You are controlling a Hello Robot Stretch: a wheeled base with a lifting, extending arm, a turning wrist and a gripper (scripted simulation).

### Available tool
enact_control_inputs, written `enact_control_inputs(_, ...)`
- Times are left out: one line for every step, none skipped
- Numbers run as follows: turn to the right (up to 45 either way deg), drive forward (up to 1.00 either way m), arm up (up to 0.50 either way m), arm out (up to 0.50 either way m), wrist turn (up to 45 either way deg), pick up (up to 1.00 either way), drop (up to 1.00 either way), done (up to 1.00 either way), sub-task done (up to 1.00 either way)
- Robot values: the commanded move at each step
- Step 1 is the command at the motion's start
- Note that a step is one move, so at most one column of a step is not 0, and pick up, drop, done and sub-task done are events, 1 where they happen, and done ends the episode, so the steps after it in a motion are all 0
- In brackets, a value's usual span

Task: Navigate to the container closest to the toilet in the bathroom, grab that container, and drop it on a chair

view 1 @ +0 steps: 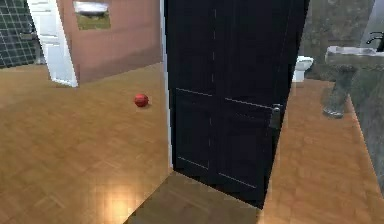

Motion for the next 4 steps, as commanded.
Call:
enact_control_inputs(30.0, 0.0, 0.0, 0.0, 0.0, 0.0, 0.0, 0.0, 0.0)
enact_control_inputs(0.0, 0.1, 0.0, 0.0, 0.0, 0.0, 0.0, 0.0, 0.0)
enact_control_inputs(-45.0, 0.0, 0.0, 0.0, 0.0, 0.0, 0.0, 0.0, 0.0)
enact_control_inputs(-30.0, 0.0, 0.0, 0.0, 0.0, 0.0, 0.0, 0.0, 0.0)
